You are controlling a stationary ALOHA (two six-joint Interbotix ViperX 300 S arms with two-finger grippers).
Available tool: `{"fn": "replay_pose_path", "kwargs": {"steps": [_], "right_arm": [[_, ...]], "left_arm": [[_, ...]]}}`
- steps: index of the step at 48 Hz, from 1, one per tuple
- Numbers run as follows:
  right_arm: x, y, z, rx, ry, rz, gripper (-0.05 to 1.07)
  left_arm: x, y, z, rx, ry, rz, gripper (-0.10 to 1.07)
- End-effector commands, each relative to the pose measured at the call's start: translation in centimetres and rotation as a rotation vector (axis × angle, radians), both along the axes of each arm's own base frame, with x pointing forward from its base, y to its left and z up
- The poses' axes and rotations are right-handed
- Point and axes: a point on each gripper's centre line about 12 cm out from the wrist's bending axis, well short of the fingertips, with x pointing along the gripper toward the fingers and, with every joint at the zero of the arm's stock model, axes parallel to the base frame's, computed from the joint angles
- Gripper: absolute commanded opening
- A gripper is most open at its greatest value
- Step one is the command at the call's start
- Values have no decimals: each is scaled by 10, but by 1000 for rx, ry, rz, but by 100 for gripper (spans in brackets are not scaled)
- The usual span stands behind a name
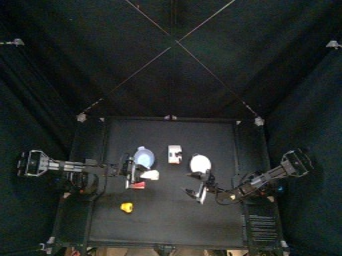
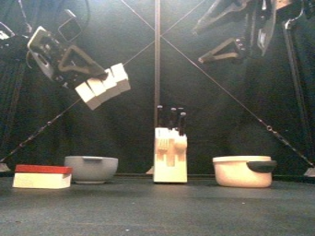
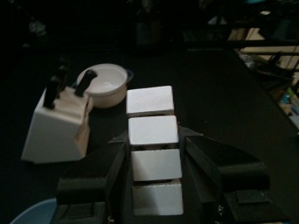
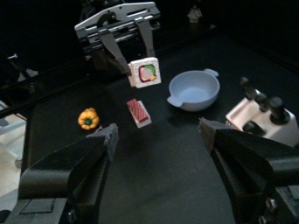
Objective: Hand over sushi roll
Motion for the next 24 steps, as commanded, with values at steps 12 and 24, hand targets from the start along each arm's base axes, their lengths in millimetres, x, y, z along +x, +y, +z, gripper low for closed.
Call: {"fn": "replay_pose_path", "kwargs": {"steps": [12, 24], "right_arm": [[34, 12, 13, -83, -40, 50, 102], [49, 5, 9, -89, -27, 17, 102]], "left_arm": [[33, -23, 29, -23, -88, -79, 68], [51, -26, 28, -46, -101, -83, 68]]}}
